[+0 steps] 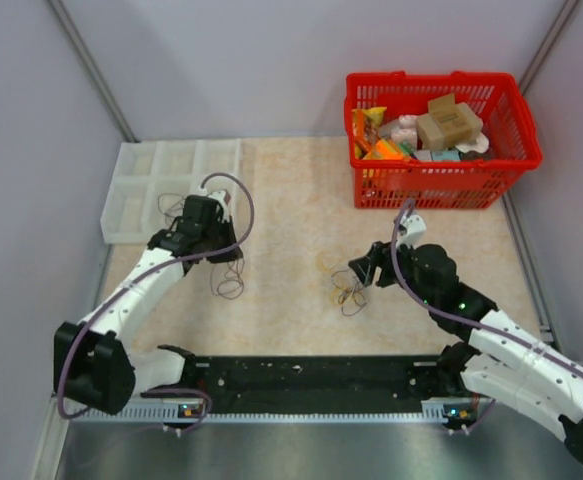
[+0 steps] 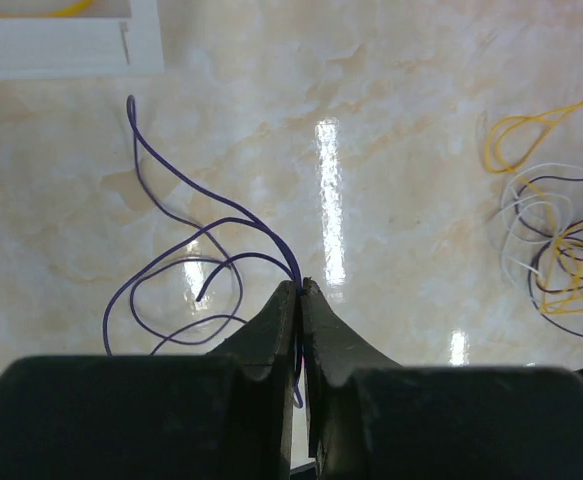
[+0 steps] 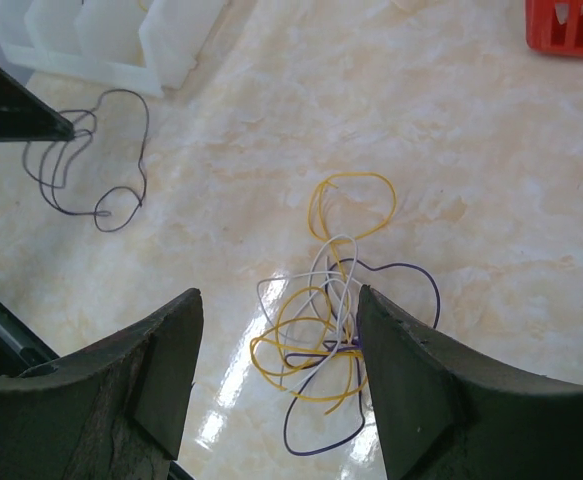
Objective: Untangle the cables
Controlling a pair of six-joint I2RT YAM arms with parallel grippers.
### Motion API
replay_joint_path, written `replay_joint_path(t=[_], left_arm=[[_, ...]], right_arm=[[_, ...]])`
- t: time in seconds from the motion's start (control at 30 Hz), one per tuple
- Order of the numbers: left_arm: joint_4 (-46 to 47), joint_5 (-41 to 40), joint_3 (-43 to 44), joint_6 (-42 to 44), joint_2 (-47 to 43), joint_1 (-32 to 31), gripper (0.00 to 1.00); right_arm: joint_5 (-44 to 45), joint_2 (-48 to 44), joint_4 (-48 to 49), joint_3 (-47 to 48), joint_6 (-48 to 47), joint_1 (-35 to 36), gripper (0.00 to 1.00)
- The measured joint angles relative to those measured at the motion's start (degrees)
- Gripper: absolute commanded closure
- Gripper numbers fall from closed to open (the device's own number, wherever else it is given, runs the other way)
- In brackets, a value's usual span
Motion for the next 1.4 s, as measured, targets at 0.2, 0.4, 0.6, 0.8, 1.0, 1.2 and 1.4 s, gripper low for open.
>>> replay_joint_path(t=[0.2,0.4,0.6,0.8,1.0,1.2,1.4], left_arm=[[1.46,-3.37,-0.26,0.37,9.86,-2.23,0.86],[2.84,-7.17,-3.04,-0.39,12.59,-2.86,0.72],[3.5,-10.43,-6.78,-2.75,13.6,-4.44,0.33],[4.63,-11.37,-9.46,-5.7,13.29,-5.05,0.3],[5.27,-12.13,-11.1,-8.33,9.57,-5.97,0.31],[5.7,-12.72,-12.26,-10.8,6.25,-6.05,0.27],[6.05,-13.11,-12.81,-11.8,6.47,-4.98,0.1]], right_arm=[[0.72,-2.99,-0.92,0.0,-0.02,-0.24,0.36],[0.9,-2.97,-1.11,0.0,-0.04,-0.28,0.36],[0.9,-2.16,-1.29,0.0,-0.04,-0.28,0.36],[0.85,-1.73,-1.29,0.0,-0.02,-0.33,0.36],[0.81,-1.7,-1.29,0.0,-0.02,-0.37,0.36],[0.66,-1.64,-1.29,0.0,0.02,-0.37,0.36],[0.61,-1.64,-1.29,0.0,0.02,-0.37,0.36]])
